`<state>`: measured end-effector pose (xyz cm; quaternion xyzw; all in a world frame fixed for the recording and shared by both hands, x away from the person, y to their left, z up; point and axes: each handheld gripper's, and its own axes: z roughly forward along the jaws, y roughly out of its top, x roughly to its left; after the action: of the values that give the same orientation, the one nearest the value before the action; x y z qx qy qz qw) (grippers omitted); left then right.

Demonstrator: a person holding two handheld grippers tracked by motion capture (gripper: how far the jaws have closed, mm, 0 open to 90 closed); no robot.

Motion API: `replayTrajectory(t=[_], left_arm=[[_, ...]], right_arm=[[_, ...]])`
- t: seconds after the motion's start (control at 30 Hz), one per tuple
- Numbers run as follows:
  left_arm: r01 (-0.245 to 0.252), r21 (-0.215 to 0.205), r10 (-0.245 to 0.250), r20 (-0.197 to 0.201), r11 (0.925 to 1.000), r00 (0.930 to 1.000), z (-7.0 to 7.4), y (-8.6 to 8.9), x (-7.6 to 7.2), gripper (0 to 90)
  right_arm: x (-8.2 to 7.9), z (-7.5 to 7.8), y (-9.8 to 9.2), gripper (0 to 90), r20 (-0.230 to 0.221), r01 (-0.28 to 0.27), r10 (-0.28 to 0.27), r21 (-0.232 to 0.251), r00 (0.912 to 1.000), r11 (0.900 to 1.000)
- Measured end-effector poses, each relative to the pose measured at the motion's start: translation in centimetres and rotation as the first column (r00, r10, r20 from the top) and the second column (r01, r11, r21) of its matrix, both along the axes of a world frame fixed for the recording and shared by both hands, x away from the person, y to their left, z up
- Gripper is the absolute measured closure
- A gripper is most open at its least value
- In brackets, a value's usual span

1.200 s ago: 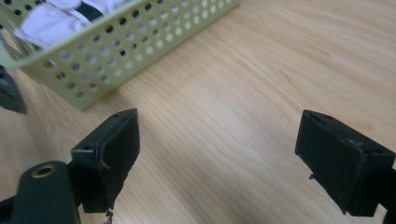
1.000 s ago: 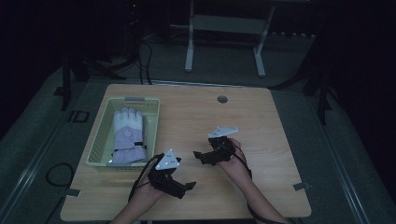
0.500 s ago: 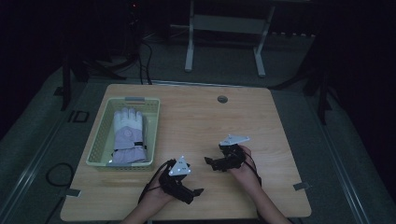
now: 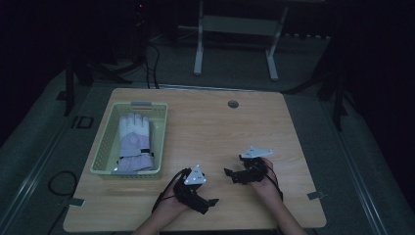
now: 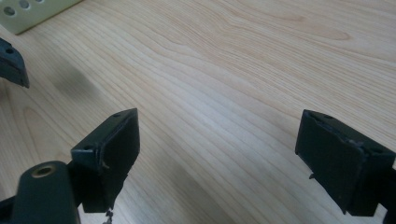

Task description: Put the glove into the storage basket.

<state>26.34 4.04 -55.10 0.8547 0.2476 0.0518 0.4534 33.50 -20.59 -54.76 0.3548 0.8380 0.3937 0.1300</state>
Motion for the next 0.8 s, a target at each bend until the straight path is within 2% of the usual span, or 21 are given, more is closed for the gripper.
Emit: replayTrajectory(t=[0.2, 0.27, 0.37, 0.63, 0.8], left_arm=[[0.005, -0.006, -0.005, 0.003, 1.0, 1.0, -0.1, -0.6, -0.1, 1.0], [0.003, -0.027, -0.003, 0.011, 0.9996, 0.9999, -0.2, -0.8, -0.2, 1.0], [0.01, -0.02, -0.009, 0.016, 0.9997, 0.9998, -0.3, -0.8, -0.3, 1.0], [0.002, -0.012, -0.002, 0.019, 0.9999, 0.9998, -1.0, -0.6, -0.4, 1.0], [0.009, -0.022, -0.008, 0.026, 0.9997, 0.9996, -1.4, -0.4, -0.5, 1.0]], right_arm=[[-0.4, -0.5, -1.1, 13.8, 0.013, 0.007, -0.007, -0.014, 0.9999, 1.0], [-0.6, -0.7, -1.4, 13.7, 0.025, 0.009, -0.009, -0.019, 0.9996, 1.0], [-0.8, -0.9, -1.9, 13.7, 0.04, 0.004, -0.003, -0.028, 0.9992, 1.0], [-0.7, -1.6, -1.9, 13.6, 0.061, -0.006, 0.01, -0.066, 0.9981, 0.998], [-0.6, -1.6, -1.9, 13.7, 0.071, 0.014, -0.009, -0.075, 0.9975, 0.997]])
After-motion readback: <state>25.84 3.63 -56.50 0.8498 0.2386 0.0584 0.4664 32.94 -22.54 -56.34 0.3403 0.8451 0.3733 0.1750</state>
